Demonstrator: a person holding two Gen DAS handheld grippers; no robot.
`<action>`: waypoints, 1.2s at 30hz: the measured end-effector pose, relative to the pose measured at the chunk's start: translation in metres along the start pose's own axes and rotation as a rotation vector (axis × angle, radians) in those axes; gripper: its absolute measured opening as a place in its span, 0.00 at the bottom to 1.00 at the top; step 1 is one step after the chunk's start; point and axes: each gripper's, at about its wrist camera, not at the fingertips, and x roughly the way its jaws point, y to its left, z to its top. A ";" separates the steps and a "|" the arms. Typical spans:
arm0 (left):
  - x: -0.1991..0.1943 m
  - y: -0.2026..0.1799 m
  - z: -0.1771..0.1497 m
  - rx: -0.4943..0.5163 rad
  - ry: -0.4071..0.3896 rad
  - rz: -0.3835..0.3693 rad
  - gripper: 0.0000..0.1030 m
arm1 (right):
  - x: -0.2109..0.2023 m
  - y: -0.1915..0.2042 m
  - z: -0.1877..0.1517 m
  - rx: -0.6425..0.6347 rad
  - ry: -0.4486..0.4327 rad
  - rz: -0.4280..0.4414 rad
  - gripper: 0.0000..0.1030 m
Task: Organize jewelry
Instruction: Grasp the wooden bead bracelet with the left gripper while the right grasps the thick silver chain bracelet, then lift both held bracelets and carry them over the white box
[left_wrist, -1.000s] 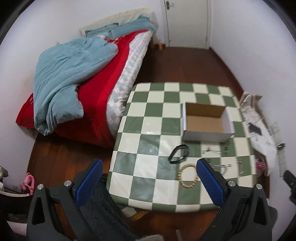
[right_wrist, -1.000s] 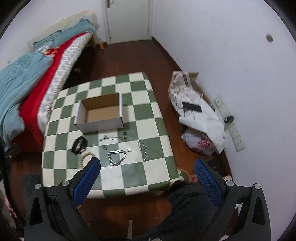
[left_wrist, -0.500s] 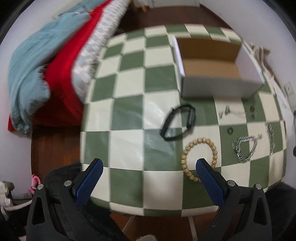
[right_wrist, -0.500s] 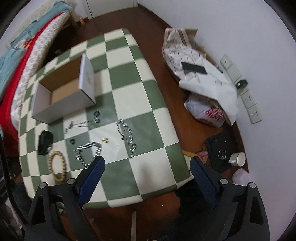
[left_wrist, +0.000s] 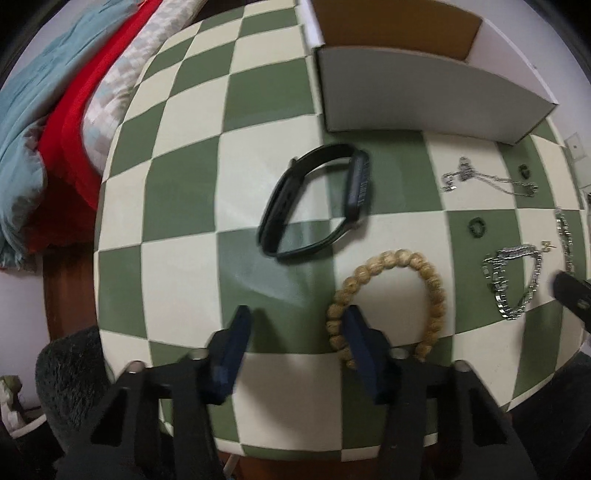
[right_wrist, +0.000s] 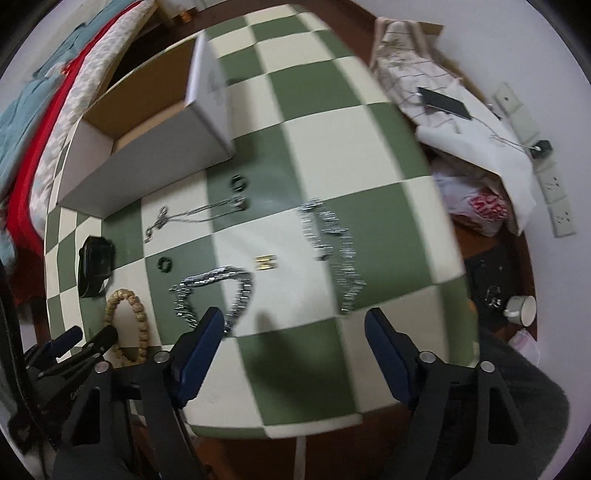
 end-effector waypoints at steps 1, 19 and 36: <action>0.000 -0.002 0.000 0.007 -0.004 -0.005 0.22 | 0.004 0.005 0.000 0.001 -0.001 -0.005 0.71; 0.001 -0.002 -0.003 0.044 -0.046 0.093 0.06 | 0.016 0.058 -0.007 -0.162 -0.090 -0.148 0.08; -0.011 0.004 0.001 0.034 -0.086 0.094 0.06 | 0.004 0.038 -0.009 -0.143 -0.119 -0.161 0.08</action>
